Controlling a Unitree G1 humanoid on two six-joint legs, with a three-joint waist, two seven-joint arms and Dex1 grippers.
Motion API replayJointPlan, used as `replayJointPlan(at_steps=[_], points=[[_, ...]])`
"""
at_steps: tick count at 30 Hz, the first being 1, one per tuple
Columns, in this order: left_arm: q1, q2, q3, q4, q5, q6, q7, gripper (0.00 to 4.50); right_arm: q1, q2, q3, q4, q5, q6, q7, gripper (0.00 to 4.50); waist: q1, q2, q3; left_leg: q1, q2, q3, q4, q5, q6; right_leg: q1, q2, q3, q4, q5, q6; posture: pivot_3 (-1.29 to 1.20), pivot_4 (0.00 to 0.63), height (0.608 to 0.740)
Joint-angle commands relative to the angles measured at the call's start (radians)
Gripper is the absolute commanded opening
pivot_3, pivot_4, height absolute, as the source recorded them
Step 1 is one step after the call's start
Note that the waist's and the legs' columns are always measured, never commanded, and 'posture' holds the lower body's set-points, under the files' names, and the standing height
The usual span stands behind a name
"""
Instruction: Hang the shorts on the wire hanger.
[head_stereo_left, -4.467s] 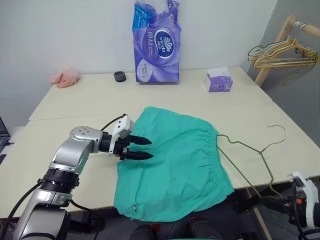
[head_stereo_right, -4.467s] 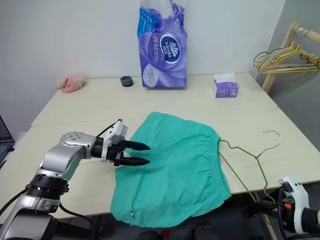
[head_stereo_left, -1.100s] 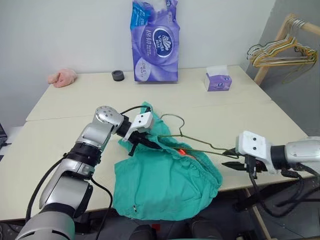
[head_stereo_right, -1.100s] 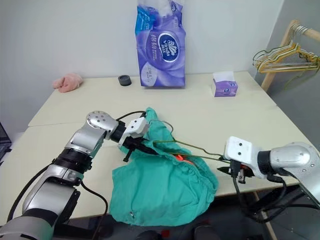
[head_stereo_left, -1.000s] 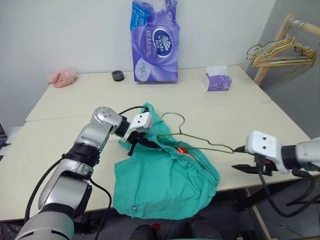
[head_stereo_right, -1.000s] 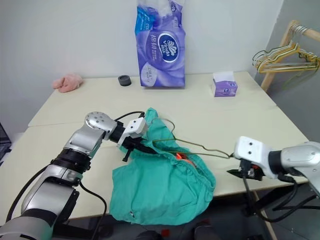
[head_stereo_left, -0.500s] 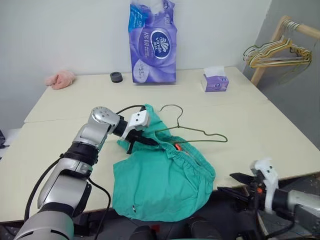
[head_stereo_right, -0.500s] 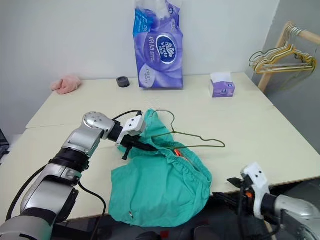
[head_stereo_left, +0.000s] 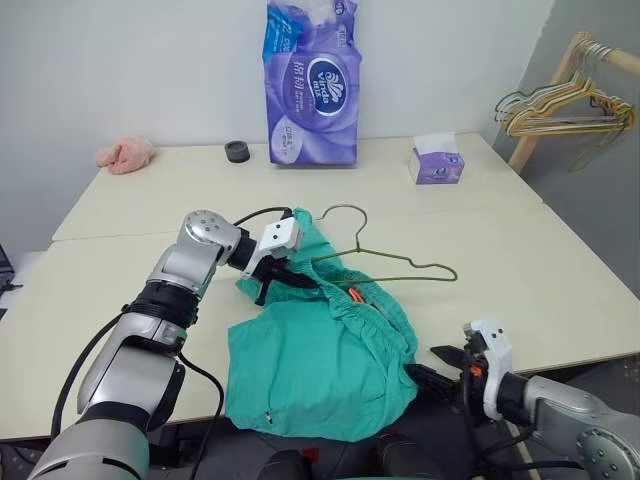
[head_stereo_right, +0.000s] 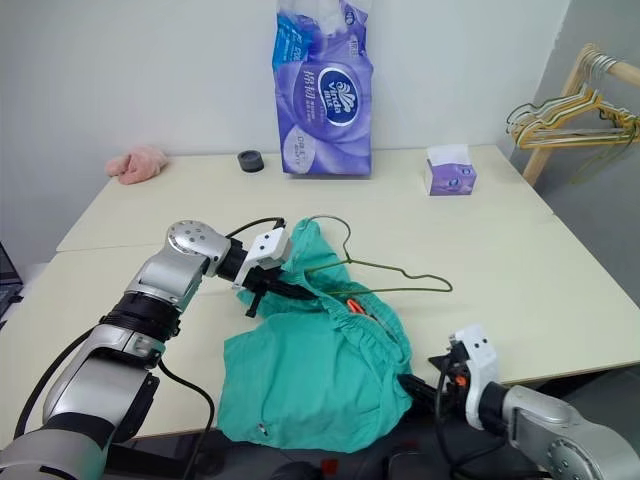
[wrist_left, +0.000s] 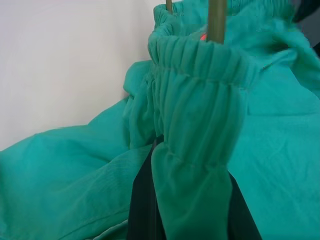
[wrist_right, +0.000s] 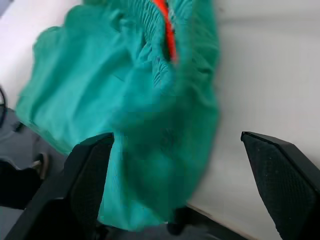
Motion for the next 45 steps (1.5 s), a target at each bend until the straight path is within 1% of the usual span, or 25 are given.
replayJointPlan(at_steps=[1,5,9,10,13,20,22,23,27,29,31,36,41,45], points=[[-0.019,0.013,0.039,-0.033,-0.015,0.006,0.008,0.0,-0.006,0.005,0.001,-0.024,0.037,0.002,-0.015,4.34,0.0,0.0,0.0,0.0,0.0,0.0,0.0,0.0,0.0,0.0,0.0,0.0,0.0,0.0,0.0,-0.17,0.042,0.74],[-0.015,0.017,0.041,-0.041,-0.017,0.011,0.009,0.0,-0.004,0.002,0.006,-0.034,0.046,0.005,-0.038,4.34,0.0,0.0,0.0,0.0,0.0,0.0,0.0,0.0,0.0,0.0,0.0,0.0,0.0,0.0,0.0,-0.18,0.043,0.74],[-0.014,0.014,0.04,-0.044,-0.016,0.016,0.009,0.0,-0.016,-0.014,0.06,0.0,-0.007,-0.011,-0.073,4.34,-0.001,0.0,0.0,0.0,0.0,0.0,0.0,0.0,0.0,0.0,0.0,0.0,0.0,0.0,0.0,-0.18,0.043,0.74],[-0.013,0.013,0.041,-0.047,-0.016,0.019,0.009,0.0,-0.016,-0.008,0.065,0.01,-0.016,-0.017,-0.082,4.17,-0.001,0.0,0.0,0.0,0.0,0.0,0.0,0.0,0.0,0.0,0.0,0.0,0.0,0.0,0.0,-0.18,0.043,0.74],[-0.011,0.012,0.041,-0.054,-0.017,0.025,0.009,0.0,-0.022,-0.012,0.083,0.021,-0.028,-0.036,-0.08,3.47,-0.001,0.0,0.0,0.0,-0.001,0.001,0.0,0.0,0.0,0.0,0.0,0.001,0.0,0.0,0.001,-0.18,0.046,0.74],[-0.006,0.024,0.056,-0.079,-0.035,0.066,0.0,0.0,-0.027,-0.02,0.052,0.04,-0.045,-0.064,-0.089,1.03,-0.004,0.0,0.0,0.0,-0.001,0.001,0.0,0.0,0.0,0.0,0.0,0.001,0.0,-0.002,0.003,-0.18,0.047,0.74],[0.006,0.036,0.068,-0.127,-0.061,0.112,-0.011,0.0,-0.025,-0.03,0.023,0.044,-0.036,-0.072,-0.08,0.35,-0.005,0.0,0.0,0.0,-0.001,0.001,0.0,0.0,0.0,0.0,0.0,0.001,0.0,-0.002,0.004,-0.18,0.05,0.74],[0.023,0.055,0.076,-0.18,-0.09,0.159,-0.034,0.0,-0.025,-0.049,-0.007,0.05,-0.032,-0.077,-0.068,0.03,-0.005,0.0,0.0,0.0,-0.001,0.002,0.0,0.0,0.0,0.0,0.0,0.002,0.0,-0.002,0.004,-0.18,0.05,0.74],[0.085,0.144,0.061,-0.333,-0.171,0.26,-0.076,0.0,-0.016,-0.124,-0.094,0.071,-0.026,-0.097,-0.022,0.03,-0.008,0.001,0.001,0.001,-0.001,0.003,0.0,0.0,0.0,0.0,0.0,0.003,0.0,-0.002,0.004,-0.18,0.052,0.74],[0.113,0.209,0.018,-0.376,-0.202,0.259,-0.076,0.0,-0.018,-0.166,-0.139,0.085,-0.018,-0.101,0.006,0.03,-0.008,0.001,0.001,0.001,0.0,0.003,0.0,0.0,0.0,0.0,0.0,0.003,0.0,-0.002,0.004,-0.18,0.052,0.74],[0.122,0.244,-0.007,-0.392,-0.22,0.256,-0.076,0.0,-0.019,-0.2,-0.173,0.096,-0.006,-0.102,0.034,0.03,-0.006,0.002,0.001,0.002,0.0,0.003,0.0,0.0,0.0,0.0,0.0,0.003,0.0,-0.003,0.005,-0.18,0.052,0.74],[0.112,0.283,-0.046,-0.404,-0.248,0.247,-0.076,0.0,-0.013,-0.248,-0.22,0.125,0.021,-0.095,0.075,0.03,-0.001,0.002,0.002,0.002,0.0,0.004,0.001,0.0,0.0,0.001,0.0,0.004,-0.001,-0.003,0.005,-0.18,0.054,0.74],[0.108,0.311,-0.096,-0.383,-0.222,0.175,-0.076,0.0,-0.006,-0.283,-0.242,0.146,0.039,-0.097,0.104,0.03,-0.003,0.003,0.002,0.002,0.0,0.005,0.001,0.0,0.0,0.001,0.0,0.004,-0.001,-0.003,0.005,-0.18,0.054,0.74],[0.12,0.311,-0.111,-0.36,-0.179,0.12,-0.076,0.0,0.005,-0.305,-0.253,0.143,0.05,-0.098,0.12,0.03,-0.003,0.003,0.002,0.002,0.0,0.005,0.001,0.0,0.0,0.001,0.0,0.004,-0.001,-0.003,0.005,-0.18,0.055,0.74]])
